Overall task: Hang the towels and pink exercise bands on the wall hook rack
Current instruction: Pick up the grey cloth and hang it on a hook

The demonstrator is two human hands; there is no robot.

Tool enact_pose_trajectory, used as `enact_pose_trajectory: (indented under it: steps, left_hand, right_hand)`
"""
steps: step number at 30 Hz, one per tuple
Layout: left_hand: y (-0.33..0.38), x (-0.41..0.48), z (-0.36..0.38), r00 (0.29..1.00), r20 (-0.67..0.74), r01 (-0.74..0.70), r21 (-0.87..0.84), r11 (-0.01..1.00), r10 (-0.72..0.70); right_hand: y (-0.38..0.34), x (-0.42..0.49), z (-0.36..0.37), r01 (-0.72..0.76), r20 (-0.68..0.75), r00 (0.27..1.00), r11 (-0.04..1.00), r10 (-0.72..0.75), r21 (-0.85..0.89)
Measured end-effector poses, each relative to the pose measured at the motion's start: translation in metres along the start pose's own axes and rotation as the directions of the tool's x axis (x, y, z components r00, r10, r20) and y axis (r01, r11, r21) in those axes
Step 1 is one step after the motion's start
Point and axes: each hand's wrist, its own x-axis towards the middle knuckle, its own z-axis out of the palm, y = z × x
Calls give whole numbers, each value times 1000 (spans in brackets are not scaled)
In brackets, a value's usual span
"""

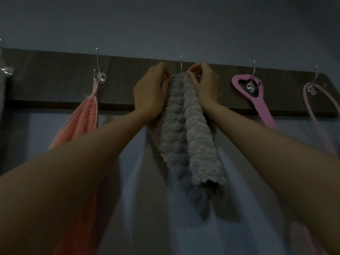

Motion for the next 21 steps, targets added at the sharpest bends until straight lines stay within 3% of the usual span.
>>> enact_pose_trajectory:
  steps: [7,16,21]
  left_hand:
    - [-5,-11,-6,997,79,15,-156,988,-3]
    - [-3,-25,-14,979,197,-35,-109,993,56]
    - [5,-34,-20,965,258,60,-71,996,-39]
  right_hand:
    - [-3,-9,-24,-55,147,989,990,36,127]
    - [-1,-17,-32,12,356,935,1000,-4,-22]
    - [-5,-29,-31,-33,374,926,997,58,-73]
